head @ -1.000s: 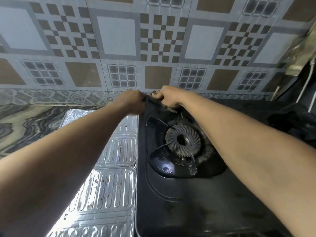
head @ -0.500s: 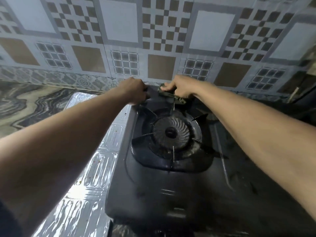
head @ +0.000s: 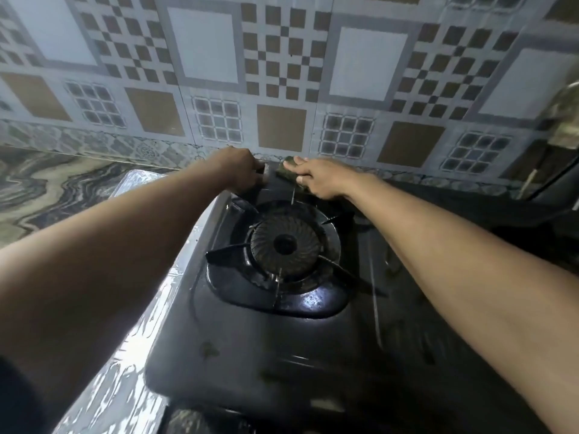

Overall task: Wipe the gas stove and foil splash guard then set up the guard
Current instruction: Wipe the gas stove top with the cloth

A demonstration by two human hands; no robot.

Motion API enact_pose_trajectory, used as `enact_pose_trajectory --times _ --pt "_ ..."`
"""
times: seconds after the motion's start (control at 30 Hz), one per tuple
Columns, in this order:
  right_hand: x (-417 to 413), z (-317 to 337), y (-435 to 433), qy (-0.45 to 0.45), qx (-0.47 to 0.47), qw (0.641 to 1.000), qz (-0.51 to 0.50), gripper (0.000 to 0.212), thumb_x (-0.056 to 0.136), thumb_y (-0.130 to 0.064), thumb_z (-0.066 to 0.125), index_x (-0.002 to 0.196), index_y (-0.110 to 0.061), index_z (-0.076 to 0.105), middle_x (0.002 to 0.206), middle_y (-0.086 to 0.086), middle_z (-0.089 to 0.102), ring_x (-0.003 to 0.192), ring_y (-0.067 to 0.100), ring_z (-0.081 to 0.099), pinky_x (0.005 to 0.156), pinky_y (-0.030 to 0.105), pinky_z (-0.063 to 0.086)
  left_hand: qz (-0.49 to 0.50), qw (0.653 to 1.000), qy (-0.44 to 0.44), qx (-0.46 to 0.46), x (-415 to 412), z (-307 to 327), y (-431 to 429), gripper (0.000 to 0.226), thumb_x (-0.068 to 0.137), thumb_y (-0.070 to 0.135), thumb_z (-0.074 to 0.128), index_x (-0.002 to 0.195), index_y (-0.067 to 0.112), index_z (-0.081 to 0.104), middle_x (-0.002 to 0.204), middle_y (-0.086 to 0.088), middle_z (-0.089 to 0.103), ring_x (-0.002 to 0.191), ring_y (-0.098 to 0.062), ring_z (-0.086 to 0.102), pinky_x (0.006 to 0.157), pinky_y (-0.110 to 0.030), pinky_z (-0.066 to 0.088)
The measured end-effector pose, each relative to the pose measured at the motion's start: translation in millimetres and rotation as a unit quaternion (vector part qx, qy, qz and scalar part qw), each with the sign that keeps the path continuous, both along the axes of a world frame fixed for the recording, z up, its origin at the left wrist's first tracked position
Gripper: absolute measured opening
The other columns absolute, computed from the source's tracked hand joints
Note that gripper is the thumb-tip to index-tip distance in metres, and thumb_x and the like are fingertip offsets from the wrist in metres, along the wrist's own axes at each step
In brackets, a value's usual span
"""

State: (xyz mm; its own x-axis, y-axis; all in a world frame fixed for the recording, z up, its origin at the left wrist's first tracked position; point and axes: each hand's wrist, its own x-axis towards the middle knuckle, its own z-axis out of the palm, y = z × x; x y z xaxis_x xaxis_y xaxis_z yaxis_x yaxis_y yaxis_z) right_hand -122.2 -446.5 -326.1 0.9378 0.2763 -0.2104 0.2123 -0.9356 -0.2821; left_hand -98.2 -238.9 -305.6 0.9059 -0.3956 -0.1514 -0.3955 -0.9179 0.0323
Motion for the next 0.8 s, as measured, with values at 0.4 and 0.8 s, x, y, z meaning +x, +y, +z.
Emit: enact_pose_trajectory --times 0.4,0.8 --pt "-24 5 -21 0.002 -0.009 0.998 -0.055 0.056 0.104 -0.01 0.039 0.153 -0.036 0.03 0.164 -0.01 0.012 0.152 0.016 0.011 0.123 0.034 0.008 -0.054 0.998 0.015 0.034 3 17 -24 0.038 0.093 0.039 0.057 0.126 0.025 0.067 0.119 -0.011 0.066 0.105 -0.032 0.06 0.089 -0.04 0.05" --pt "-57 12 -73 -0.002 -0.025 0.995 -0.092 0.065 0.101 -0.005 0.039 0.157 -0.029 0.018 0.166 -0.003 0.005 0.152 0.02 0.01 0.12 0.031 0.01 -0.083 0.995 0.055 -0.008 -21 22 -99 0.039 0.098 0.039 0.054 0.133 0.022 0.064 0.137 -0.011 0.058 0.124 -0.033 0.052 0.101 -0.037 0.042"
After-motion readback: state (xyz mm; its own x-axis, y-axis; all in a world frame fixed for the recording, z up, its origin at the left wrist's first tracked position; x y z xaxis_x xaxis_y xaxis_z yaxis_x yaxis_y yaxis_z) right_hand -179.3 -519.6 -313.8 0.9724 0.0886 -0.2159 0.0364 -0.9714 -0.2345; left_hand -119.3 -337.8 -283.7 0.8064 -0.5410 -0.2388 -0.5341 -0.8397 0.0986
